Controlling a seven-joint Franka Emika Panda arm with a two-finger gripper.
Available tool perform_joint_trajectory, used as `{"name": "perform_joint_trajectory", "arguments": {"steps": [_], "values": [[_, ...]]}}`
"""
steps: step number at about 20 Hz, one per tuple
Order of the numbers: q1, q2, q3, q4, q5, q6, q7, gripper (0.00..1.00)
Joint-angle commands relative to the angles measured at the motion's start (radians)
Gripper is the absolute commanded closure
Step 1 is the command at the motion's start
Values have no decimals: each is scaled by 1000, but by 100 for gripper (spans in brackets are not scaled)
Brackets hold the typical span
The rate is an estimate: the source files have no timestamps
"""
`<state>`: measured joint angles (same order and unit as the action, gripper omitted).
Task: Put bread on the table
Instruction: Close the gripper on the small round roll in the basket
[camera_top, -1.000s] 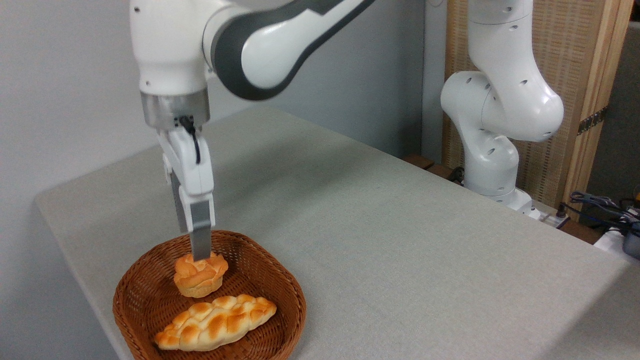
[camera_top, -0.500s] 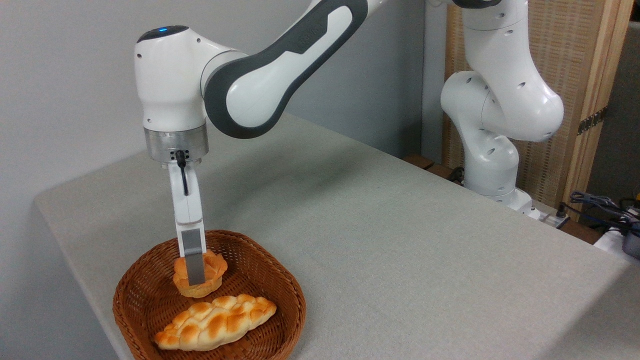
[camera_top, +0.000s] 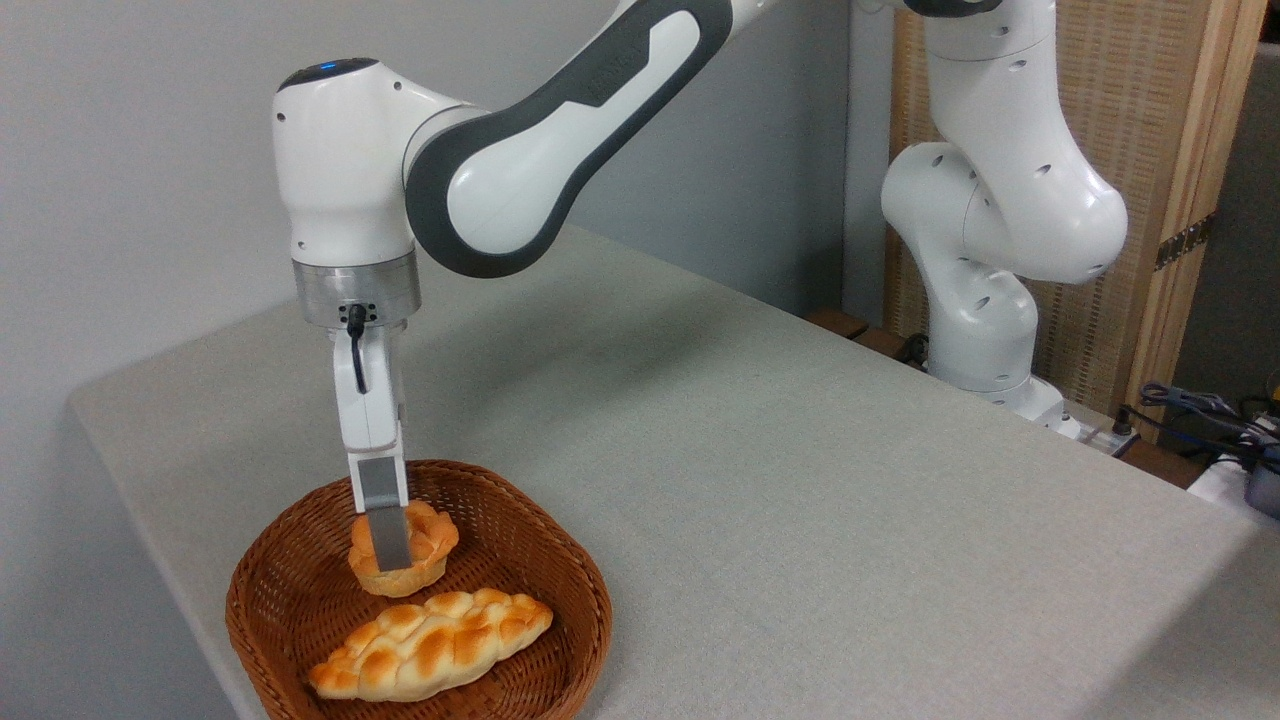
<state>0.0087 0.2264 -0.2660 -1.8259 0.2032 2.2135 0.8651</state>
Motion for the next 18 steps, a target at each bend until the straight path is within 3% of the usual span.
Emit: {"name": "perform_joint_trajectory", "arguments": {"steps": [1, 11, 15, 18], "values": [[10, -4, -4, -9, 15, 15, 15, 68], [14, -15, 2, 5, 7, 14, 19, 68], [20, -73, 14, 33, -45, -49, 9, 68], [69, -143, 22, 50, -91, -142, 15, 65]]}}
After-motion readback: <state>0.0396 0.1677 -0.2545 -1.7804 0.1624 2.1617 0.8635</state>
